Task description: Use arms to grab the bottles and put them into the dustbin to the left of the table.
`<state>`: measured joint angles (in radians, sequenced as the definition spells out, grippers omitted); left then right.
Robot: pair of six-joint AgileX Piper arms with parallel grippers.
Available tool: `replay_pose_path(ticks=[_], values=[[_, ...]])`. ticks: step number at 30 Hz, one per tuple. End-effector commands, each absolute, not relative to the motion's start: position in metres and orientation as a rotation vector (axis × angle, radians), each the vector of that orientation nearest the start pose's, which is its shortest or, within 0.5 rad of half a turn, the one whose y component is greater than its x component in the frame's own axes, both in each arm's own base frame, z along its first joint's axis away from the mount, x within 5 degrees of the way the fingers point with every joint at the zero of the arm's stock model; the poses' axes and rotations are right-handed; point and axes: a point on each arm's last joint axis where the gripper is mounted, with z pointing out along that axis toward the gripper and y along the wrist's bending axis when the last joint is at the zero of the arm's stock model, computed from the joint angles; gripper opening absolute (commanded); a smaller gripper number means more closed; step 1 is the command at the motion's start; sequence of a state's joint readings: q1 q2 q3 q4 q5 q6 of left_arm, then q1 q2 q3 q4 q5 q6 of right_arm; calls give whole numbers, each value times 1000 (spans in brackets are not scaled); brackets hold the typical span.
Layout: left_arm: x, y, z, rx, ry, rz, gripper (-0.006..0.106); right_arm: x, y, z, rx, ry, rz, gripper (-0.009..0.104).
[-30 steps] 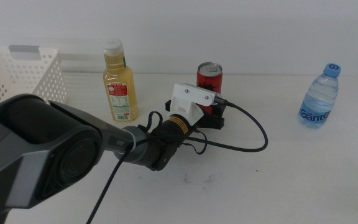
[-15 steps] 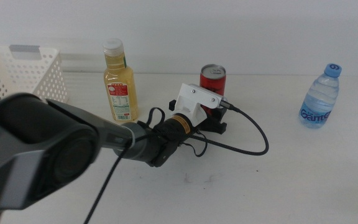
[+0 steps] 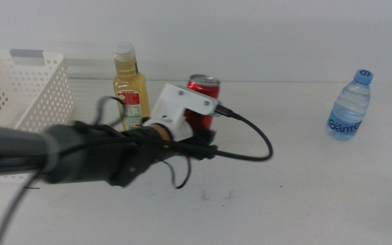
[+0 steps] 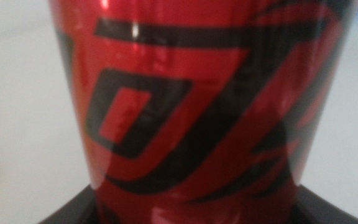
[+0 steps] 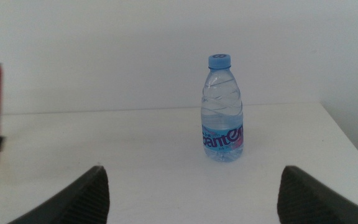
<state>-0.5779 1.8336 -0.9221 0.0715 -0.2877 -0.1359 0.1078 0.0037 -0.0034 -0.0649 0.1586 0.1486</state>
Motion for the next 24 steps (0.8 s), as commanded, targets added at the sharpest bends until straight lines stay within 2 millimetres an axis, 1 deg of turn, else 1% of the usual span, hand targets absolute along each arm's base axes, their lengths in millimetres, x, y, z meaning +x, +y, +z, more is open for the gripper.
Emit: replay_pose_path(ticks=[1,5,8,10,14,16,19,21,23,24], values=[[298,-194,199,503,2115,-401,-1,56,5,199,-17,1642,119,91],[282,-167,226,478,2269,-334,-1,56,5,199,-17,1642,119,91],[274,-142,246,438,2391,-263,-1,56,5,199,-17,1642,119,91],[272,-123,260,433,2465,-199,-1,56,5,199,-17,1642,119,91],[278,-81,297,391,2509,-87,-1,56,5,199,-17,1642,119,91],[285,-55,319,350,2521,-26,-1,56,5,199,-17,1642,119,91],[295,-17,347,287,2549,55,-1,56,5,199,-17,1642,119,91],[306,9,359,254,2587,111,-1,56,5,199,-17,1642,119,91],[319,34,365,226,2633,155,-1,56,5,199,-17,1642,119,91],[326,43,366,215,2639,161,-1,56,5,199,-17,1642,119,91]])
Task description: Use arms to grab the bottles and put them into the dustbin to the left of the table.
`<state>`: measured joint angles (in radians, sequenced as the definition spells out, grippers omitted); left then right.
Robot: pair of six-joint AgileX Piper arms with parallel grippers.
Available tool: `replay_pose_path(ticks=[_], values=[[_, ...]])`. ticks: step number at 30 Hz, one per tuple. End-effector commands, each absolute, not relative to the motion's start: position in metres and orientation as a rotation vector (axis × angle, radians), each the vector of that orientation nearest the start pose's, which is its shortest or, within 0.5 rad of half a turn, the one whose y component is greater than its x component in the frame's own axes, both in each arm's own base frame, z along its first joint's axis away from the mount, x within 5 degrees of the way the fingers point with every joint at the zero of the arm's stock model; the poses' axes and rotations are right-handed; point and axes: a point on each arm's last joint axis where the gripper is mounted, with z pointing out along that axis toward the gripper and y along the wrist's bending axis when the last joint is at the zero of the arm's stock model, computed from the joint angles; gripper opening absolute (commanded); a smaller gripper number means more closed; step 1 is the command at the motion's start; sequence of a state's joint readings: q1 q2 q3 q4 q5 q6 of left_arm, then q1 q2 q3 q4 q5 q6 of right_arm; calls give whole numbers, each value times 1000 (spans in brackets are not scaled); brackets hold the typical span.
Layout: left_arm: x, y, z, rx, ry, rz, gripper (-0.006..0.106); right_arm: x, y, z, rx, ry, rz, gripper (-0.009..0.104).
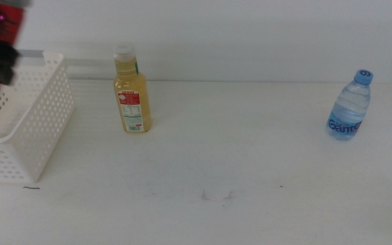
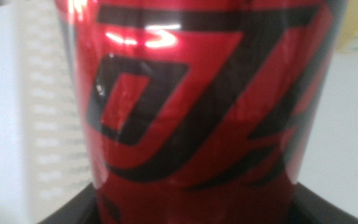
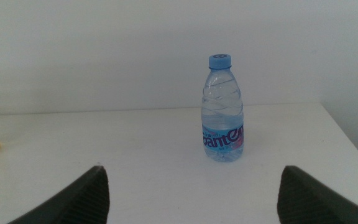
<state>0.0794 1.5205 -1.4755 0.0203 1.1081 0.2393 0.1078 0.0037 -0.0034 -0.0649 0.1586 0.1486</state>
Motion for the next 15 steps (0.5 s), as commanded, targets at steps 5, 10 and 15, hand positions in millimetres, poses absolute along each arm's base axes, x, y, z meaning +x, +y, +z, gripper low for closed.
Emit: replay_pose_path(ticks=[5,10,15], values=[[367,80,351,115,2641,59,-1,56,5,199,-17,1642,119,91],[394,95,311,114,2726,33,-1,56,5,199,-17,1642,119,91],[412,101,278,109,2754,36,-1,56,5,199,-17,1642,119,91]])
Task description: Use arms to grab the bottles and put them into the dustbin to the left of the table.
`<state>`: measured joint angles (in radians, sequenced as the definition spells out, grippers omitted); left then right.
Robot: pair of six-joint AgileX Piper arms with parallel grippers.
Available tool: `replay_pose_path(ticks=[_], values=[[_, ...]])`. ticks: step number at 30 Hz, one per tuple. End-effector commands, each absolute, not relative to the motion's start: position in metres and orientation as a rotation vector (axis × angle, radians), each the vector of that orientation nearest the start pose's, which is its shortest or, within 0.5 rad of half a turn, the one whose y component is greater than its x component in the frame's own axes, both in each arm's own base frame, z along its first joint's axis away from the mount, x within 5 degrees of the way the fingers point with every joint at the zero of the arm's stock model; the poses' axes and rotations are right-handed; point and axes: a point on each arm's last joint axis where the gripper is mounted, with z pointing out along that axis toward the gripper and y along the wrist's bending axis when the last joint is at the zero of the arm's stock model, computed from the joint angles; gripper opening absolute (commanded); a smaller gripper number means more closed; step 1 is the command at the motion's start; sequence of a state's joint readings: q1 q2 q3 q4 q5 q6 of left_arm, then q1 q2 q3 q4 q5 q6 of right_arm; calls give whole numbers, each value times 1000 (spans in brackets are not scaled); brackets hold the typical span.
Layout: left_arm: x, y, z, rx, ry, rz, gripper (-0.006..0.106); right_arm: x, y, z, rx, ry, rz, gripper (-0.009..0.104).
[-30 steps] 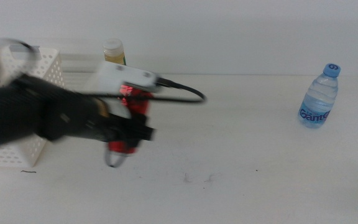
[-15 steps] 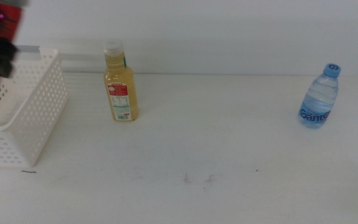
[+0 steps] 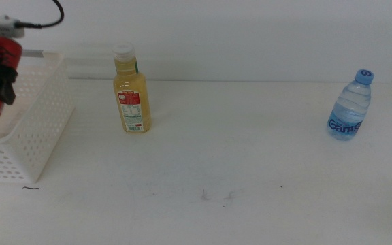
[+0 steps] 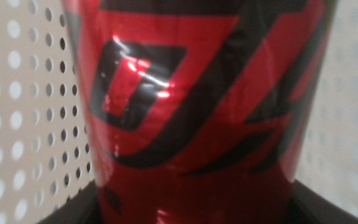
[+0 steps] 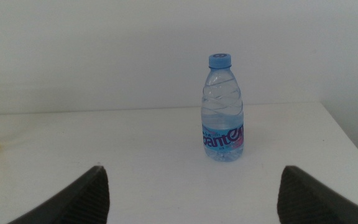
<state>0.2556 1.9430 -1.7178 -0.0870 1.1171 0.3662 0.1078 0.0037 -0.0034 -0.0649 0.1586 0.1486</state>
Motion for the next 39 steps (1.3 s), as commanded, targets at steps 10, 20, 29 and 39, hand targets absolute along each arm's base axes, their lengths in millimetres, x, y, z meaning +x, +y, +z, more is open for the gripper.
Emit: replay_pose_path(ticks=[10,20,29,39], values=[[423,109,234,134,2844,78,5,56,5,199,-17,1642,119,91],[427,110,212,139,2907,57,51,56,5,199,-17,1642,119,91],[416,104,239,60,2907,22,94,56,5,199,-17,1642,119,91],[330,28,360,10,2527,-34,94,56,5,199,-17,1642,119,91]])
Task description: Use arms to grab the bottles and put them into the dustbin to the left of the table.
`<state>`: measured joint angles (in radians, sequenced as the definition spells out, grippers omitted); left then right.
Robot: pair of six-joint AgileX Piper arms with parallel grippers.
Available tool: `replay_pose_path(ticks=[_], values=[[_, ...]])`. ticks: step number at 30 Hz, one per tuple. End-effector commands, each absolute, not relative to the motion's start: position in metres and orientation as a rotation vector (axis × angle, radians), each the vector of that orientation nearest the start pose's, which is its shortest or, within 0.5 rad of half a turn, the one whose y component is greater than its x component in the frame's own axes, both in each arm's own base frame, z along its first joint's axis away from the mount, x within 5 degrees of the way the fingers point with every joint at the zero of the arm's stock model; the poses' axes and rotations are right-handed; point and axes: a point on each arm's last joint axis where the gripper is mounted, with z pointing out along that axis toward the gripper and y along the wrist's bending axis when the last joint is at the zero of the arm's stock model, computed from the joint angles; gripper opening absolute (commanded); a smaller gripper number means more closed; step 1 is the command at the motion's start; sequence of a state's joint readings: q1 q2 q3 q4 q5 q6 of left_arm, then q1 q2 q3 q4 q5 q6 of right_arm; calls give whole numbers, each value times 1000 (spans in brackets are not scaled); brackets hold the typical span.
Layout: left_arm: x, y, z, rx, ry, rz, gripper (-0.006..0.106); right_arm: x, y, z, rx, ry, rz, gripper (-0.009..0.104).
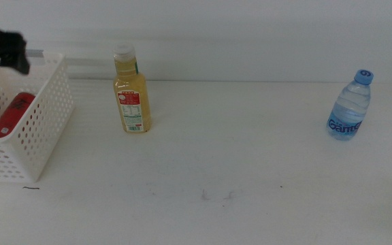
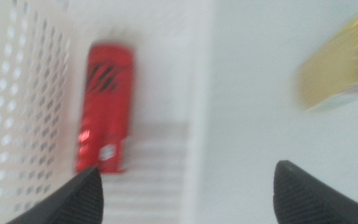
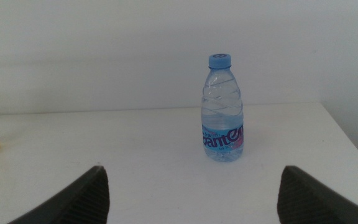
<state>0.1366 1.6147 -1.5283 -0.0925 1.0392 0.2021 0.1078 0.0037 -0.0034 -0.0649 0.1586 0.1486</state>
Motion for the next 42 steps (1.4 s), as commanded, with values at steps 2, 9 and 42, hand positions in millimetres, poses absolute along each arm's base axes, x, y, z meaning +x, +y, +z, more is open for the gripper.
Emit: replay_pose_path(ticks=[2,9,42], values=[[303,5,372,7,2393,-64,94,56,5,199,-17,1642,119,91],[228,-44,358,19,2253,-90,94,56,5,199,-17,1642,119,91],[287,-106,144,252,1789,-107,94,56,5,199,-17,1642,119,91]])
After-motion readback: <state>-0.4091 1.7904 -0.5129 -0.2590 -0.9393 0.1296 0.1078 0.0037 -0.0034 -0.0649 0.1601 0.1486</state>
